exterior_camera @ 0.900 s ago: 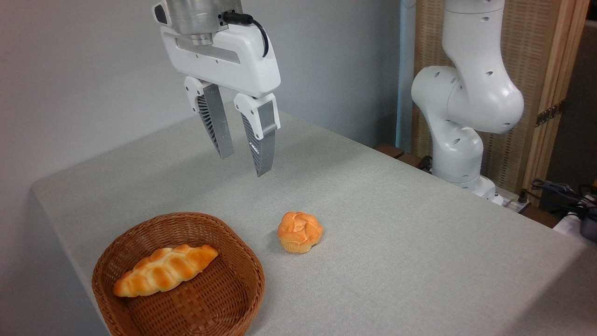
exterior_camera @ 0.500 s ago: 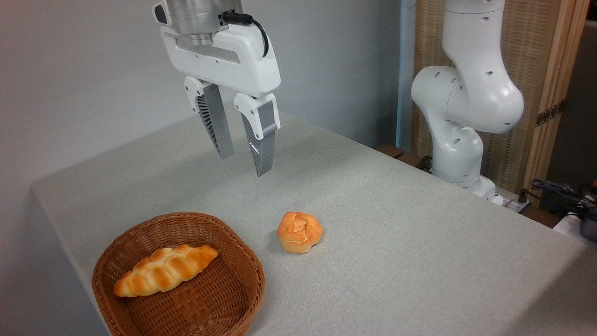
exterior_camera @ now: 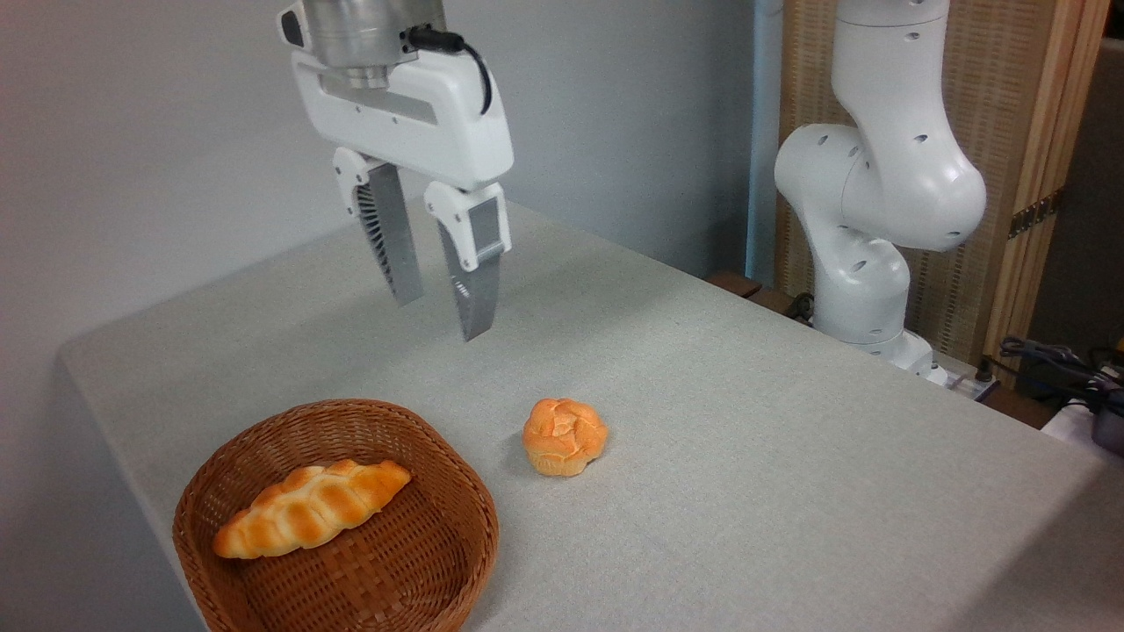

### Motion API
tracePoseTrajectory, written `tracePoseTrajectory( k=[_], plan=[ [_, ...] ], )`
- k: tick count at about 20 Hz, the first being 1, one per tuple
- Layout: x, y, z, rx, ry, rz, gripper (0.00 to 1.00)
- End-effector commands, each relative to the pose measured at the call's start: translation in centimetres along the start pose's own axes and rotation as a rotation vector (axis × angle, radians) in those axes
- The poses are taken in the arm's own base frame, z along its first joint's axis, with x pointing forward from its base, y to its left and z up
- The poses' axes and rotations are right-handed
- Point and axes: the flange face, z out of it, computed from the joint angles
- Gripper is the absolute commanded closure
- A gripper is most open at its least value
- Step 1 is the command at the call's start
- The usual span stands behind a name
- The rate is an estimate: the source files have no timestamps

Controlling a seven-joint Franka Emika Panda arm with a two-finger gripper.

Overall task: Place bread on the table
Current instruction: 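Move the open gripper toward the wicker basket, then lower the gripper onto the braided bread roll in the basket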

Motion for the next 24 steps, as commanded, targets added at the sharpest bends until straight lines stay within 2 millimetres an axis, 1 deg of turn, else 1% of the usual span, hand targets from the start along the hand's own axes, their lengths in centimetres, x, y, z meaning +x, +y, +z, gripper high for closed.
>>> tracePoseTrajectory(
  k=[1, 3, 4, 6, 9, 11, 14, 16, 20, 21, 24],
  plan=[
    [3.1, 0.2, 2.0, 0.020, 0.053, 0.042, 0.00],
    [4.2, -0.3, 3.2, 0.035, 0.075, 0.046, 0.00],
    [5.1, -0.1, 3.9, 0.040, 0.086, 0.057, 0.00],
    [6.3, -0.4, 5.2, 0.055, 0.113, 0.062, 0.00],
    [9.1, -0.1, 8.3, 0.076, 0.136, 0.100, 0.00],
    [10.4, -0.2, 10.3, 0.075, 0.148, 0.109, 0.00],
    [12.3, 0.7, 13.4, 0.058, 0.149, 0.144, 0.00],
    [13.1, 0.9, 15.4, 0.063, 0.141, 0.158, 0.00],
    [14.1, 1.8, 17.7, 0.069, 0.105, 0.195, 0.00],
    [14.3, 2.1, 17.9, 0.069, 0.102, 0.206, 0.00],
    [14.3, 1.9, 18.4, 0.097, 0.079, 0.227, 0.00]
  ],
)
